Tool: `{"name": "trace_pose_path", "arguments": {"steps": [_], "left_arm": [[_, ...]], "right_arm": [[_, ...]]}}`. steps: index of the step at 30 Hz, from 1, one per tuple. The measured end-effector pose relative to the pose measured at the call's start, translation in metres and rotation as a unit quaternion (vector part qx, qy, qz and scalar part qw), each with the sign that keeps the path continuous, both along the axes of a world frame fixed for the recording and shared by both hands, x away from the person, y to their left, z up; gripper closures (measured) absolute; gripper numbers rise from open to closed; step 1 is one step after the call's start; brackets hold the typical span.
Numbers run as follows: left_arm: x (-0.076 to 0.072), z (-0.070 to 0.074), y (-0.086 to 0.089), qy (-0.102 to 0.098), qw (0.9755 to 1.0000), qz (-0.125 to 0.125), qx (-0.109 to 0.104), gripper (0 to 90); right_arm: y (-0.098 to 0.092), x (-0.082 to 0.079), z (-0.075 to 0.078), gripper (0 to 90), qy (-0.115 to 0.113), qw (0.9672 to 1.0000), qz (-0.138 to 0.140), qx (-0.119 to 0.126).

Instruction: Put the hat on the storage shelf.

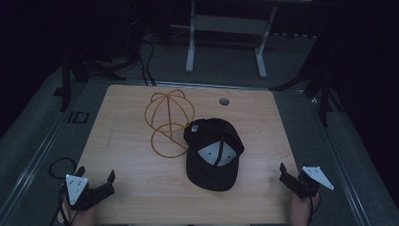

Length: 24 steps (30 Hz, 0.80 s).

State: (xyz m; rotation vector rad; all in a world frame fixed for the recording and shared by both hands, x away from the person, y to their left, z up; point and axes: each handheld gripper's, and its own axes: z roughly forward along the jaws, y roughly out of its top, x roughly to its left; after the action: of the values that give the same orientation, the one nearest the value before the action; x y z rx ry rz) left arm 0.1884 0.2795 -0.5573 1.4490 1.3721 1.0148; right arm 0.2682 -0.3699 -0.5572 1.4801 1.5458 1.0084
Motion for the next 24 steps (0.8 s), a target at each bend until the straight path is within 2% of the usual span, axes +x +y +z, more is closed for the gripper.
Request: {"name": "trace_pose_path", "arguments": {"steps": [3,7,9,12,13,15,17,18,19,21,24], "left_arm": [[0.001,0.000,-0.002,0.003,0.9999,-0.005,0.009,0.3],[0.002,0.000,-0.004,0.002,0.9998,-0.015,0.009,0.3],[0.002,0.000,-0.005,0.001,0.9997,-0.021,0.010,0.3],[0.003,-0.001,-0.007,0.002,0.9994,-0.034,0.003,0.3],[0.003,-0.001,-0.008,0.005,0.9992,-0.039,0.003,0.3],[0.003,-0.001,-0.008,0.009,0.9991,-0.042,0.004,0.3],[0.004,-0.002,-0.009,0.014,0.9989,-0.045,0.003,0.3],[0.005,-0.003,-0.010,0.016,0.9987,-0.049,0.001,0.3],[0.005,-0.003,-0.010,0.016,0.9987,-0.049,0.001,0.3],[0.006,-0.003,-0.011,0.022,0.9986,-0.049,0.002,0.3],[0.006,-0.003,-0.013,0.018,0.9986,-0.050,0.005,0.3]], "right_arm": [[0.001,0.002,0.001,13.4,0.005,1.0000,0.004,-0.001],[0.002,0.002,0.005,13.4,0.005,0.9999,0.013,-0.001],[0.003,0.003,0.013,13.4,0.015,0.9988,0.037,0.028],[0.006,0.004,0.019,13.3,0.022,0.9983,0.045,0.031],[0.011,0.005,0.028,13.2,0.024,0.9973,0.062,0.033],[0.014,0.005,0.031,13.2,0.025,0.9969,0.067,0.032],[0.020,0.005,0.040,13.1,0.023,0.9957,0.084,0.030],[0.028,0.007,0.048,13.1,0.022,0.9943,0.100,0.029],[0.028,0.007,0.048,13.1,0.022,0.9943,0.100,0.029],[0.038,0.011,0.059,12.8,0.025,0.9915,0.123,0.035],[0.044,0.013,0.066,12.7,0.024,0.9900,0.135,0.035]]}}
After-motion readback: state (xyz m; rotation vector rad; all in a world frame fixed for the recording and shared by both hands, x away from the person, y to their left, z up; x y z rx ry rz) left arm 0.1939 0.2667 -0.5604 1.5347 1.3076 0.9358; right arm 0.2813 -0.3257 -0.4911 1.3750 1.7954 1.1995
